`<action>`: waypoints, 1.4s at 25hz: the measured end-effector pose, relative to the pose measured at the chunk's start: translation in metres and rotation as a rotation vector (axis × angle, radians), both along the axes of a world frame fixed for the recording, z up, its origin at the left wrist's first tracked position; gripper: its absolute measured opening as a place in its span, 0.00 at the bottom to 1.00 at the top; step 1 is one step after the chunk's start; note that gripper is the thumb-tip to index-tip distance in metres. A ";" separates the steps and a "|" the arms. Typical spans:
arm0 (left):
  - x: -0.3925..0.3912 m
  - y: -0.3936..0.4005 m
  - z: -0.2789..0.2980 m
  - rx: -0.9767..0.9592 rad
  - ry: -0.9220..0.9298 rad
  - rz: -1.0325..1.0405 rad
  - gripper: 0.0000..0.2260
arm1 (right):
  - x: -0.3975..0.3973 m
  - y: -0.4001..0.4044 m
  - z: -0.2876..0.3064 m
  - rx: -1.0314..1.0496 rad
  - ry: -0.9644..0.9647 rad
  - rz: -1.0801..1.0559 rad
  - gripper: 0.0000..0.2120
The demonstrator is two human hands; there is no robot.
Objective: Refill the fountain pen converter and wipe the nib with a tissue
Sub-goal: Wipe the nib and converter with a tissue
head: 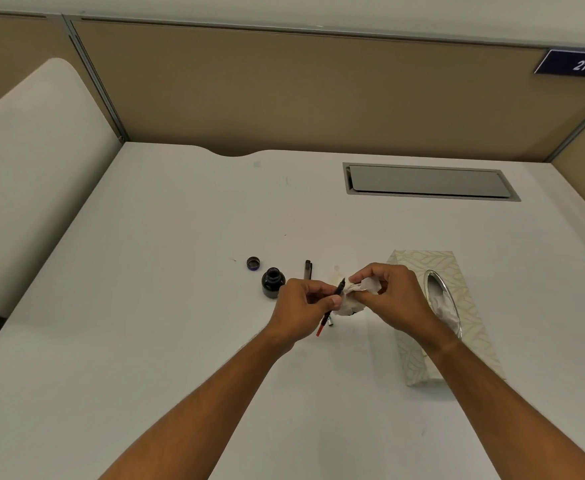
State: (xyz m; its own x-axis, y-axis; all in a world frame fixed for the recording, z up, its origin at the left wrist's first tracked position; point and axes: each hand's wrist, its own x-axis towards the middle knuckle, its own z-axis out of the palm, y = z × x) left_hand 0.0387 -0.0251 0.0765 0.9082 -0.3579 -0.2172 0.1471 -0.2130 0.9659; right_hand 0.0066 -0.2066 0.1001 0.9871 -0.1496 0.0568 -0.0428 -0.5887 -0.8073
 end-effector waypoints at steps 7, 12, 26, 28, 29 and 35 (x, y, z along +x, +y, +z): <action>-0.004 -0.002 -0.001 0.000 0.000 -0.027 0.06 | 0.003 0.001 -0.008 0.050 -0.067 -0.073 0.12; -0.004 -0.001 -0.001 -0.074 0.028 -0.031 0.08 | 0.002 0.002 -0.009 0.290 0.063 0.052 0.11; -0.004 0.001 -0.003 -0.091 0.032 -0.059 0.07 | 0.001 -0.013 -0.007 0.596 0.226 0.169 0.19; -0.004 0.001 -0.002 -0.091 0.026 -0.069 0.07 | 0.002 -0.014 -0.006 0.599 0.263 0.187 0.21; -0.004 0.001 -0.002 -0.089 0.024 -0.074 0.07 | 0.002 -0.014 -0.005 0.616 0.284 0.200 0.20; -0.005 -0.001 -0.002 -0.092 -0.002 -0.097 0.07 | 0.006 -0.012 0.001 0.625 0.269 0.207 0.13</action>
State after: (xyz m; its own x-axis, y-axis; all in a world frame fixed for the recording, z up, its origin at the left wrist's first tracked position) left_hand 0.0337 -0.0258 0.0748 0.8689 -0.4619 -0.1777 0.1280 -0.1370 0.9823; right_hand 0.0123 -0.2188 0.1006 0.9666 0.1178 -0.2277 -0.2249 -0.0362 -0.9737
